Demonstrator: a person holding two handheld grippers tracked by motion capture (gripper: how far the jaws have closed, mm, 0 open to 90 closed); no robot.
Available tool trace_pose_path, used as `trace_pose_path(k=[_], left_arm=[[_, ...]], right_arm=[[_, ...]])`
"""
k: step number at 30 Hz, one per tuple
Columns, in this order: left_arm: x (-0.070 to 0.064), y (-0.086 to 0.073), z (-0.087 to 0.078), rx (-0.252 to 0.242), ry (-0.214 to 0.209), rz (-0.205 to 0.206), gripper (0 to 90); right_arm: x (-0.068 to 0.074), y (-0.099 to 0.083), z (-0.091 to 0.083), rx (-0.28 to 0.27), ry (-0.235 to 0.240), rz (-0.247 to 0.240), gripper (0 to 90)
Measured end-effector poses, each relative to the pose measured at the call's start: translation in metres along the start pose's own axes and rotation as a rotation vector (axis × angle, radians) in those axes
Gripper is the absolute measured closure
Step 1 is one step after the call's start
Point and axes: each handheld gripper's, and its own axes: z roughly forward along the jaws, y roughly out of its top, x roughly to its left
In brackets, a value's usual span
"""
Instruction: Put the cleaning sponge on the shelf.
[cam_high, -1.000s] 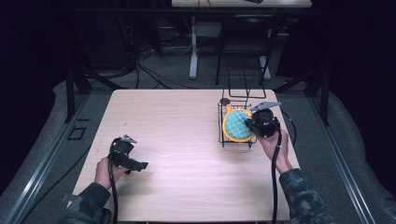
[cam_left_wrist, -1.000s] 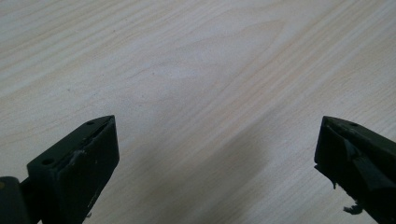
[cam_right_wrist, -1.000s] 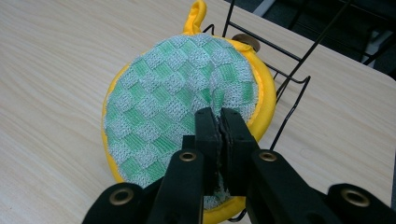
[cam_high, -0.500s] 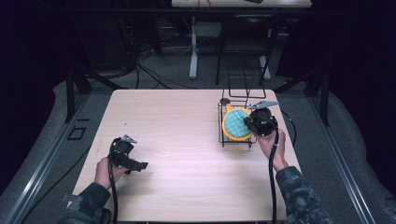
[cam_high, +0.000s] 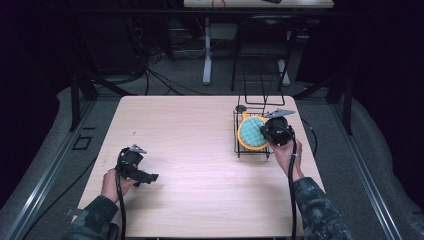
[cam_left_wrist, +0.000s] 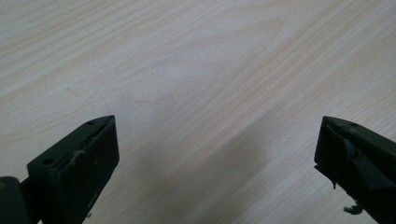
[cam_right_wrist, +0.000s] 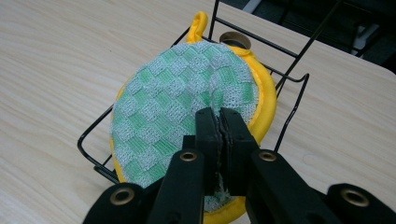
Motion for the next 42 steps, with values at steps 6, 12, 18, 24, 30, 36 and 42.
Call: trace_pose_path(k=[6, 12, 18, 24, 30, 36, 42], left_arm=[[0.0, 0.0, 0.0, 0.001, -0.002, 0.0, 0.0], [0.0, 0.0, 0.0, 0.003, 0.0, 0.002, 0.0], [0.0, 0.0, 0.001, 0.002, 0.001, 0.0, 0.0], [0.0, 0.0, 0.001, 0.005, -0.003, 0.002, 0.0], [0.0, 0.0, 0.002, 0.009, -0.007, 0.003, 0.0], [0.0, 0.0, 0.001, 0.006, -0.006, 0.005, 0.0], [0.0, 0.0, 0.001, 0.005, -0.004, 0.004, 0.0]], right_arm=[[-0.001, -0.008, 0.011, 0.018, -0.03, -0.013, 87.4], [-0.006, -0.011, 0.015, 0.019, -0.04, 0.022, 87.3], [-0.012, -0.016, 0.026, 0.023, -0.038, 0.082, 87.2], [-0.015, -0.019, 0.034, 0.019, -0.02, 0.13, 86.9], [-0.014, -0.02, 0.039, 0.02, -0.015, 0.151, 86.4], [-0.018, -0.021, 0.04, 0.011, -0.002, 0.18, 84.1], [-0.019, -0.021, 0.039, 0.005, 0.013, 0.177, 83.3]])
